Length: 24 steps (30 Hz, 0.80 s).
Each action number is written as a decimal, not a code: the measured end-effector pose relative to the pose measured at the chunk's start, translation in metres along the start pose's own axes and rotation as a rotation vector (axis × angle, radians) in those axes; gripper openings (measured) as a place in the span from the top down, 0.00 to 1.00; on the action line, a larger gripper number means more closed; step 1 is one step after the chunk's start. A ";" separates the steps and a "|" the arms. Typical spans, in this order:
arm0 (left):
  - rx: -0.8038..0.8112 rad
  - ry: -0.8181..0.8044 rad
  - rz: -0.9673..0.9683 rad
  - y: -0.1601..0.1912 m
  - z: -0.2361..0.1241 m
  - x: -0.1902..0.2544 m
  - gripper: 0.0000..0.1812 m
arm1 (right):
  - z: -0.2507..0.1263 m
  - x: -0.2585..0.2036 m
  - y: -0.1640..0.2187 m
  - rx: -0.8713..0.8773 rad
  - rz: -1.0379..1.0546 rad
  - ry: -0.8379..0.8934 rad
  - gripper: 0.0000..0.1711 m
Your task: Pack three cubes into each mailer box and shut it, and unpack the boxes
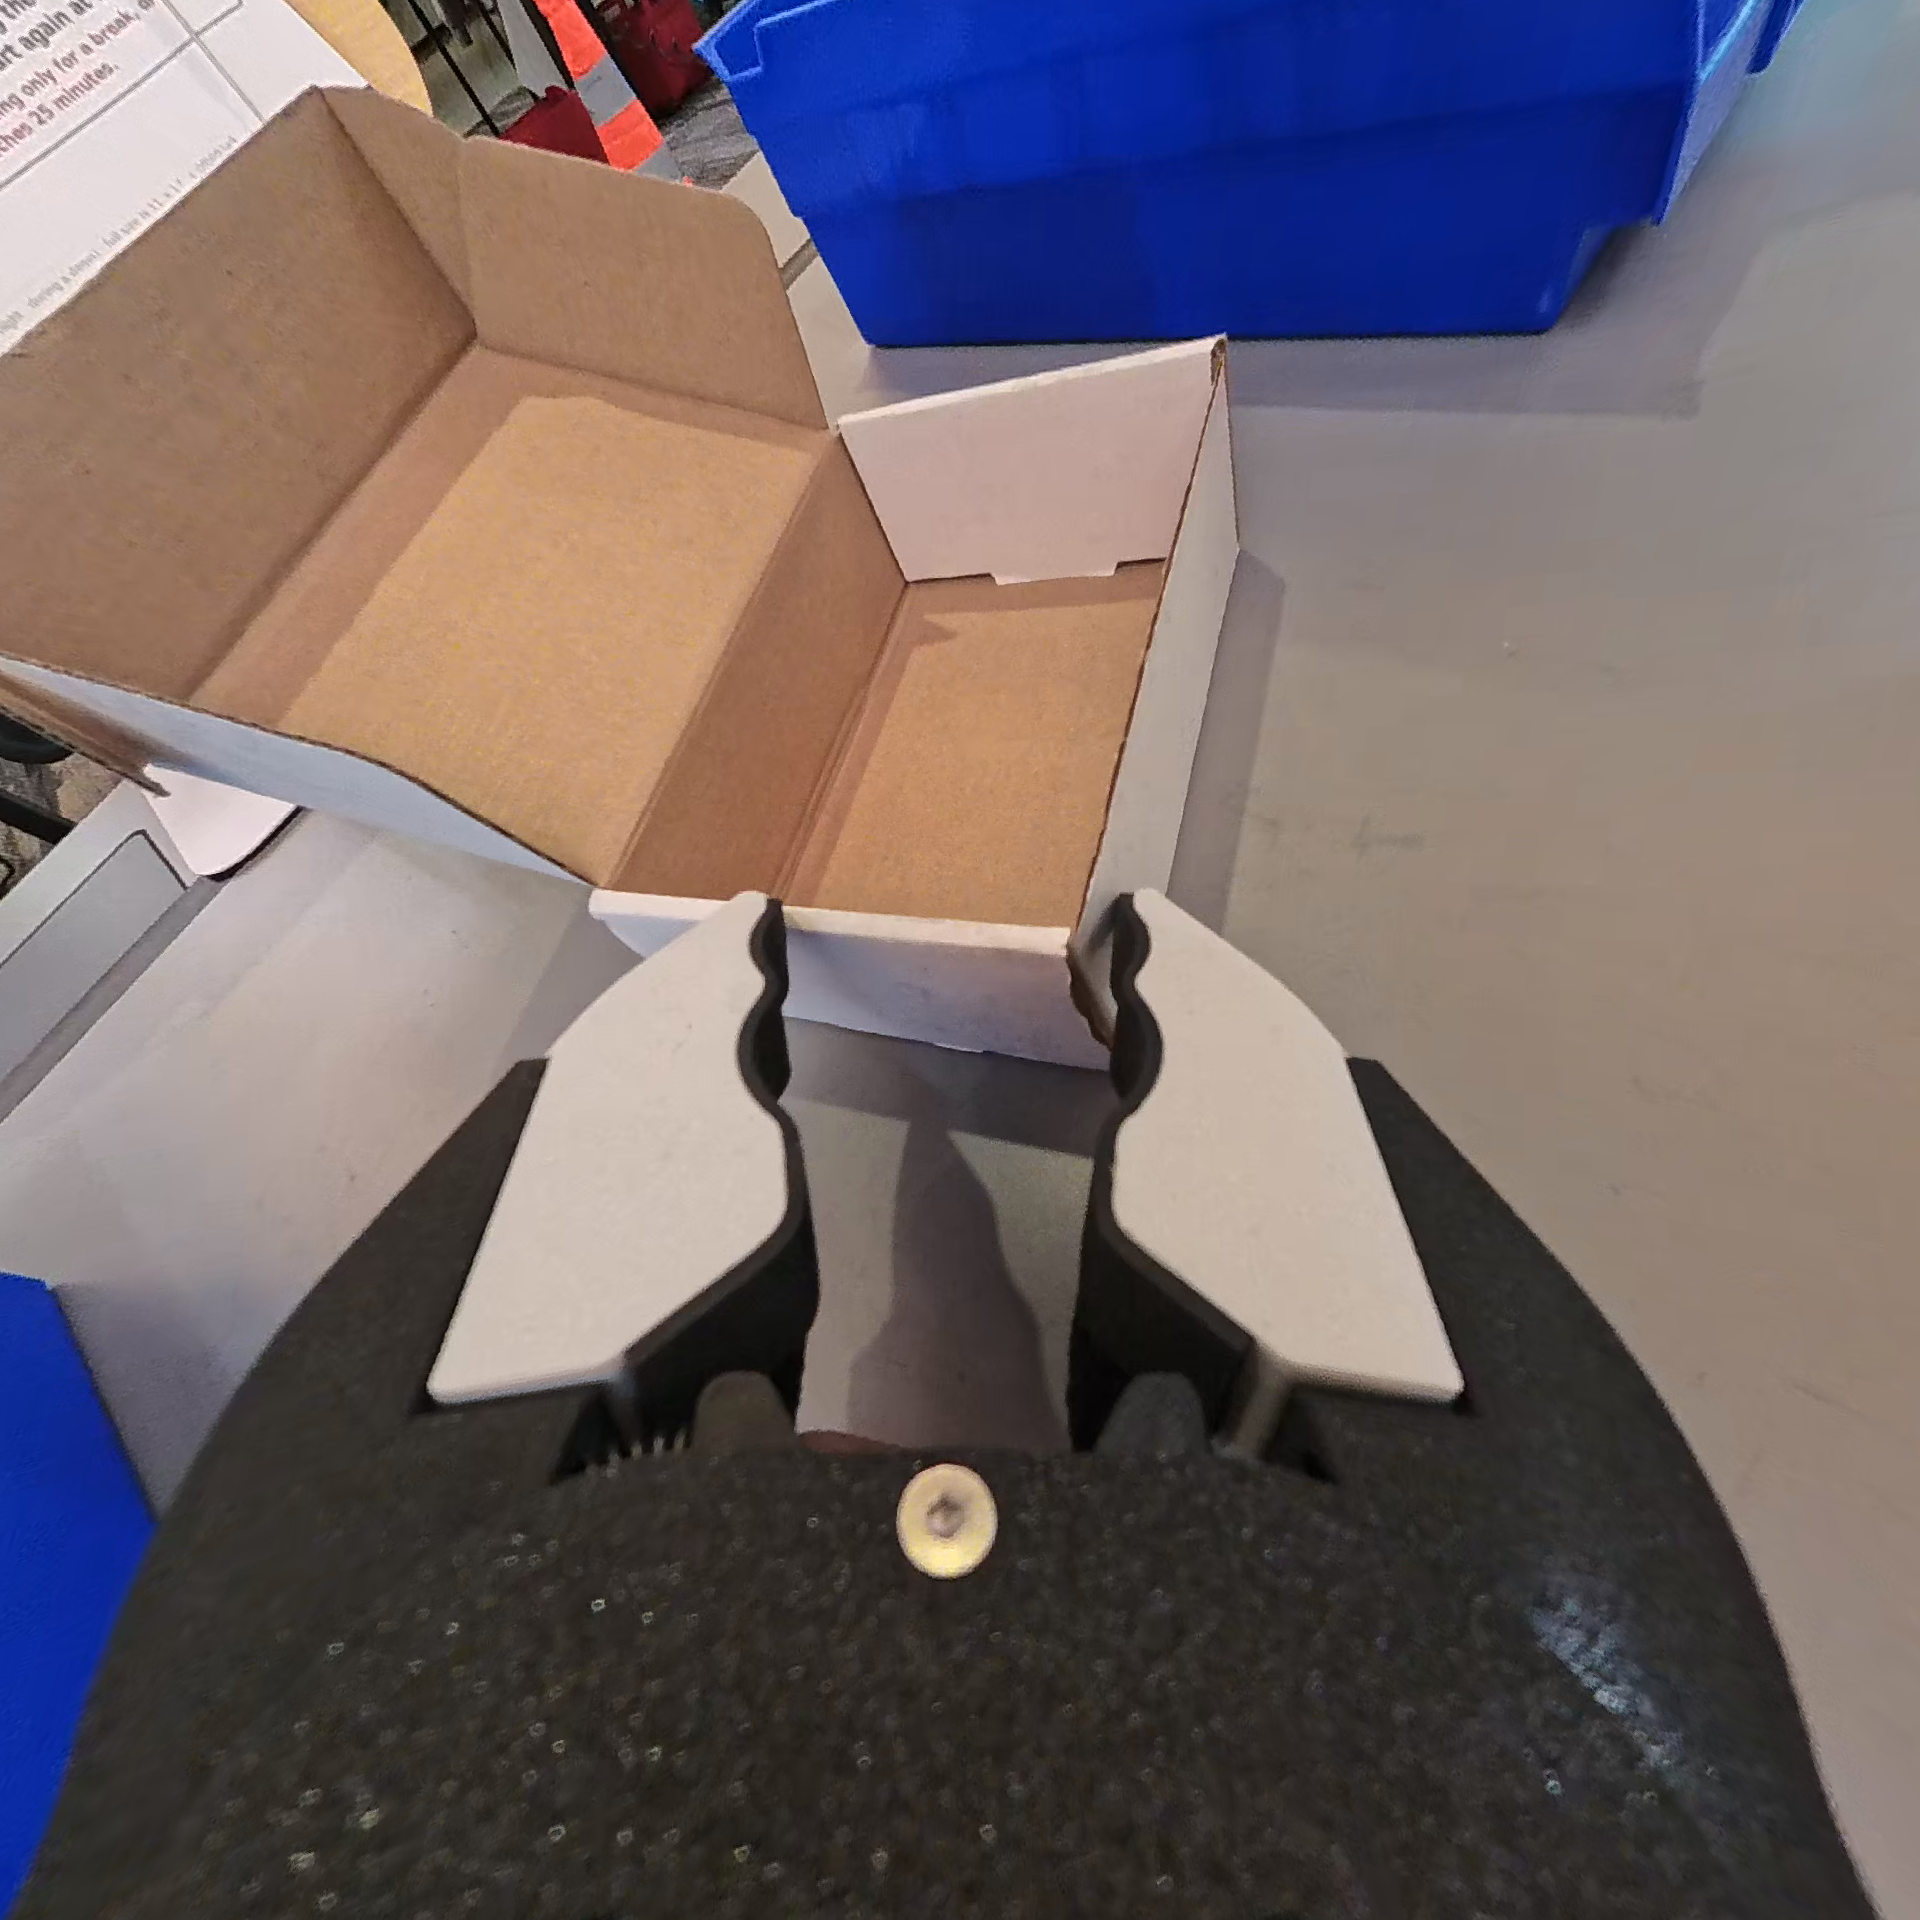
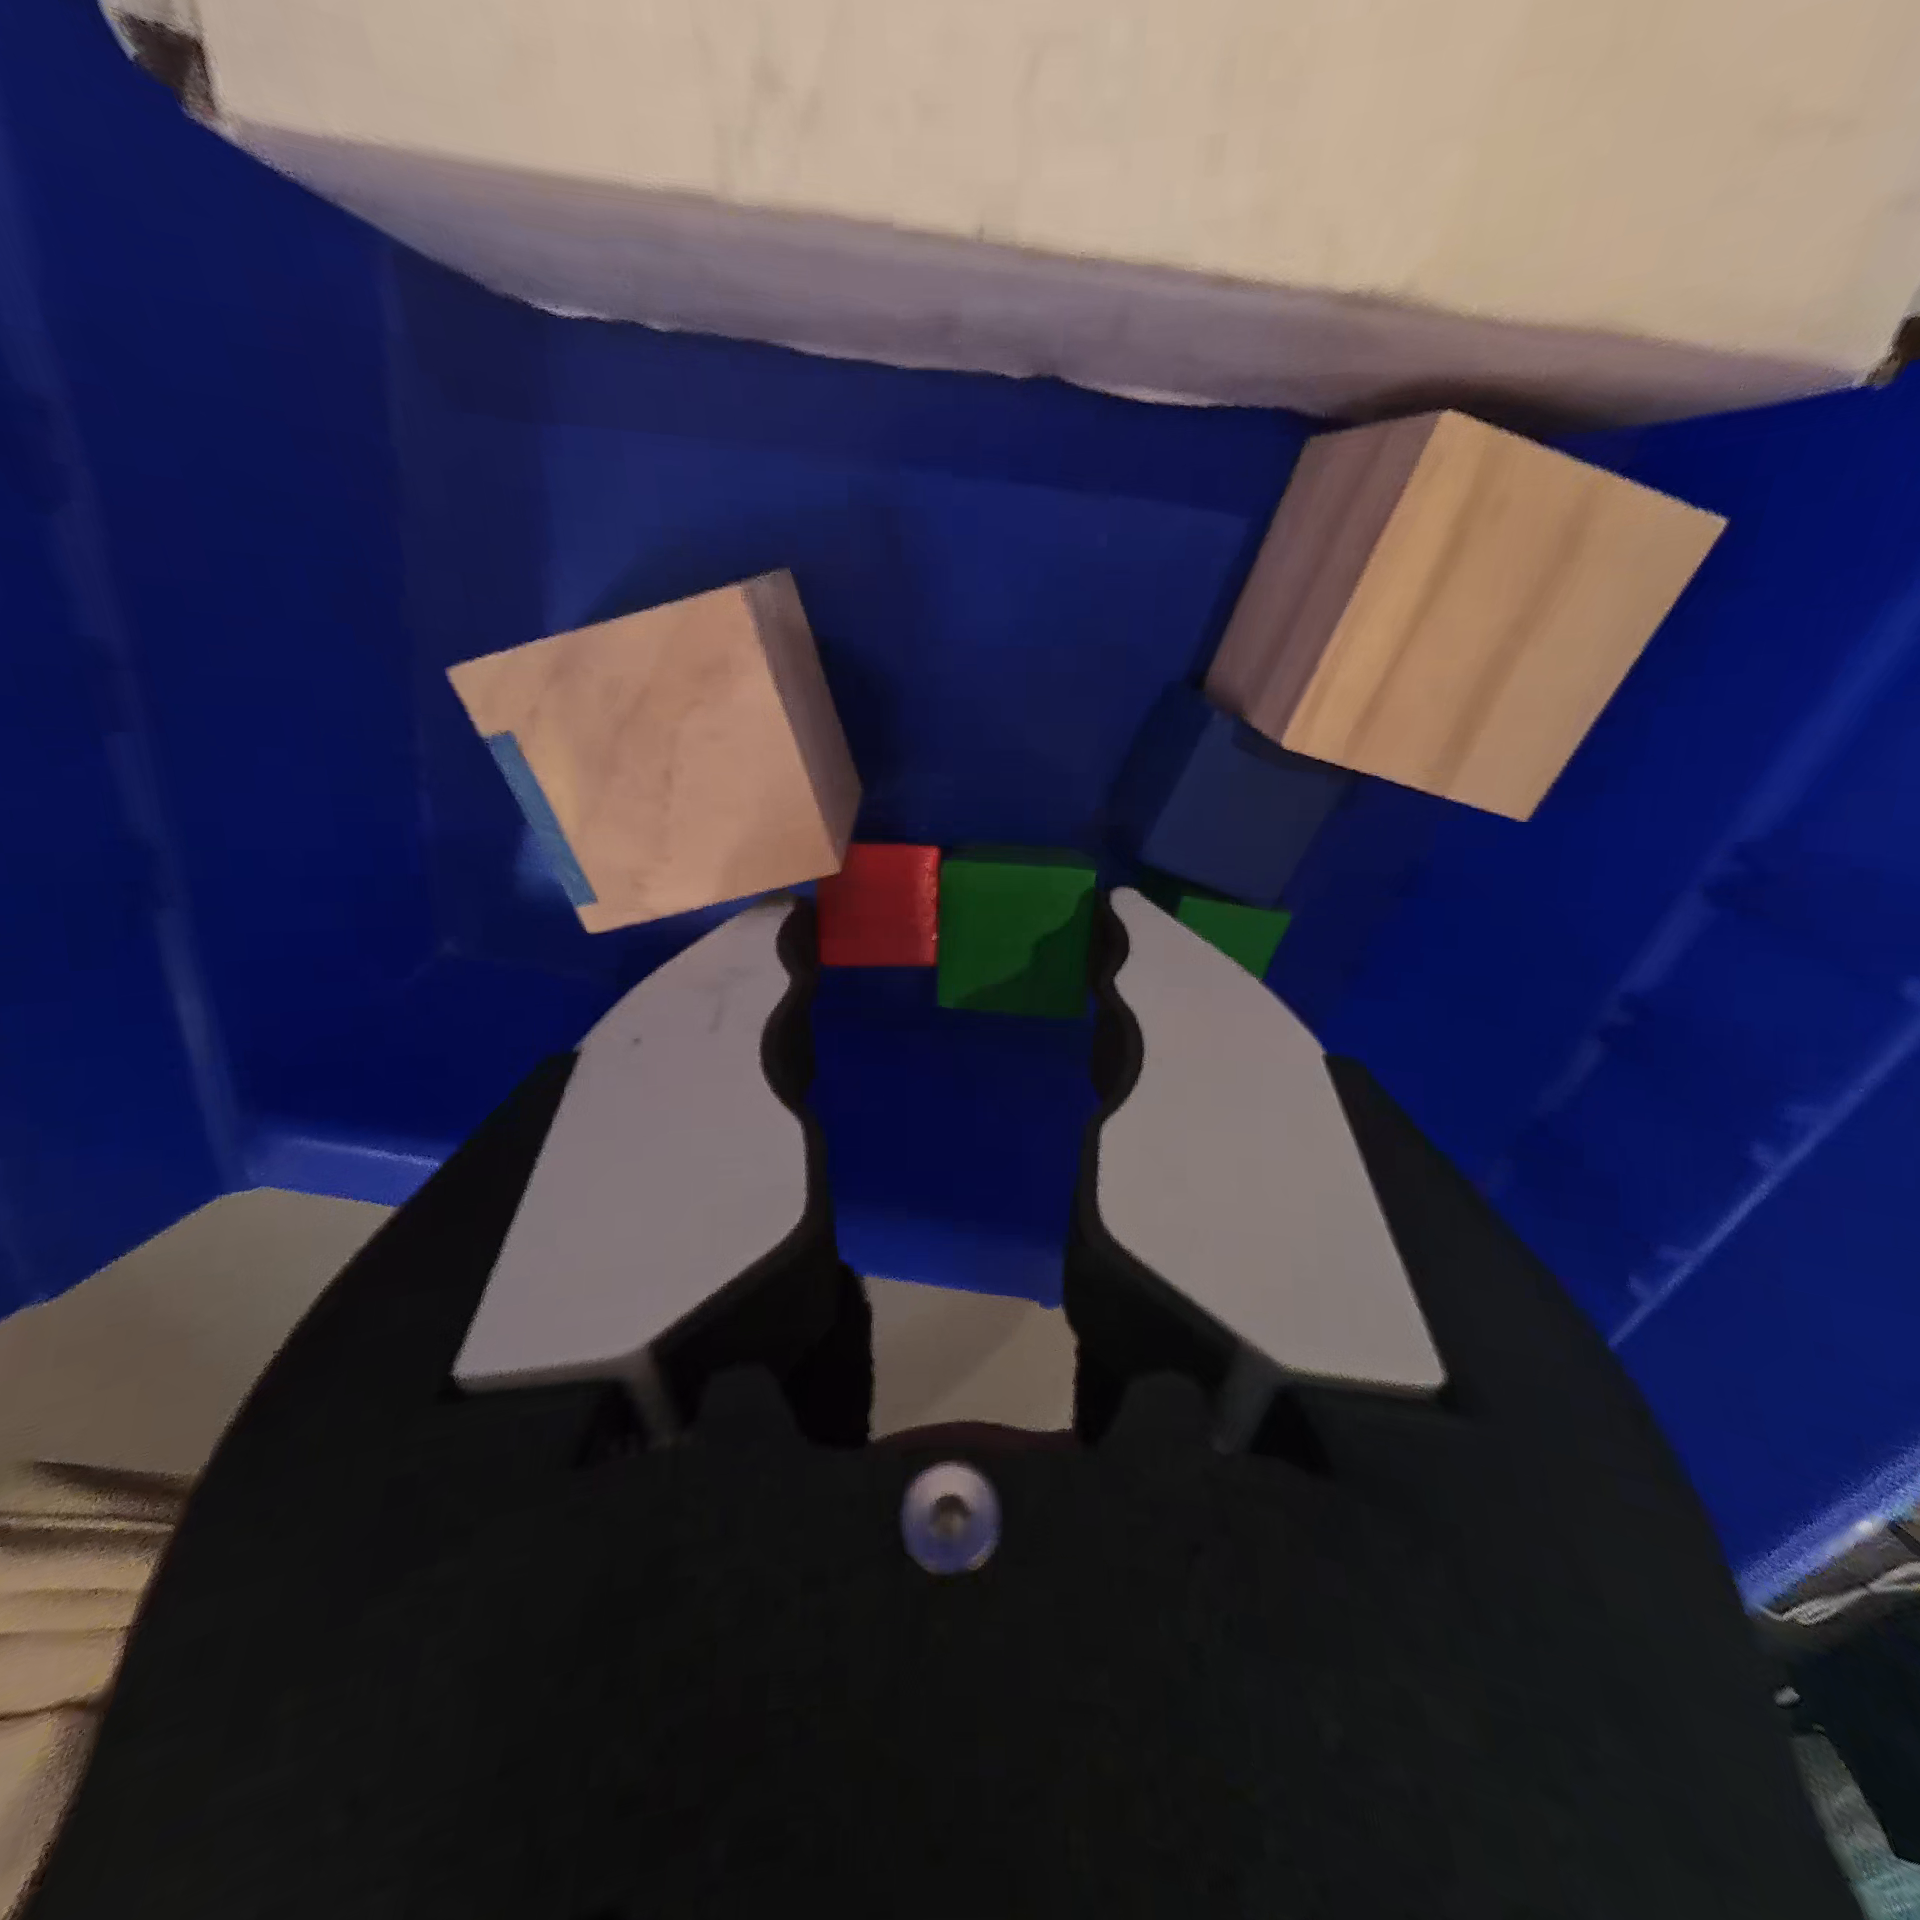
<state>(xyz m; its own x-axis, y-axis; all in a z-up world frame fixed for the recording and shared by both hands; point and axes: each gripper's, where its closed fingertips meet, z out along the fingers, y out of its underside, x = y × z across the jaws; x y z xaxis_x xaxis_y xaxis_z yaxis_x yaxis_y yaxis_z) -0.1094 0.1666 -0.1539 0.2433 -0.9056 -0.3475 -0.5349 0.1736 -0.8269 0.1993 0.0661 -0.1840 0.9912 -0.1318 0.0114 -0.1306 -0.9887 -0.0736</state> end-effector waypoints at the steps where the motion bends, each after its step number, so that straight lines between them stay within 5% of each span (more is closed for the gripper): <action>1: 0.000 0.000 0.000 0.000 0.000 0.000 0.67 | 0.000 -0.001 0.000 -0.001 0.003 -0.009 0.70; 7: -0.001 -0.001 0.002 0.000 0.000 0.000 0.67 | -0.028 0.001 -0.006 0.108 0.009 -0.013 0.66; 13: -0.002 -0.005 0.007 0.000 0.000 0.001 0.67 | -0.164 -0.010 -0.040 0.622 0.011 0.057 0.67; 17: -0.007 -0.008 0.006 0.002 -0.002 -0.001 0.67 | -0.253 -0.059 -0.057 1.030 -0.028 -0.119 0.72; 20: -0.035 -0.021 0.000 0.010 -0.007 -0.011 0.73 | -0.261 -0.108 -0.060 1.094 -0.173 -0.277 0.78; 24: -0.004 0.050 -0.126 0.011 -0.014 -0.015 0.77 | -0.221 -0.141 -0.084 1.001 -0.260 -0.241 0.75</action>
<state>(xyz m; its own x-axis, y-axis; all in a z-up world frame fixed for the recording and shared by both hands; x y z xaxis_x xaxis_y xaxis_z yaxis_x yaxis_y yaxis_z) -0.1307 0.1765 -0.1517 0.2684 -0.9382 -0.2185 -0.5062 0.0556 -0.8606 0.0660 0.1520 0.0410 0.9785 0.2015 -0.0449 0.0543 -0.4609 -0.8858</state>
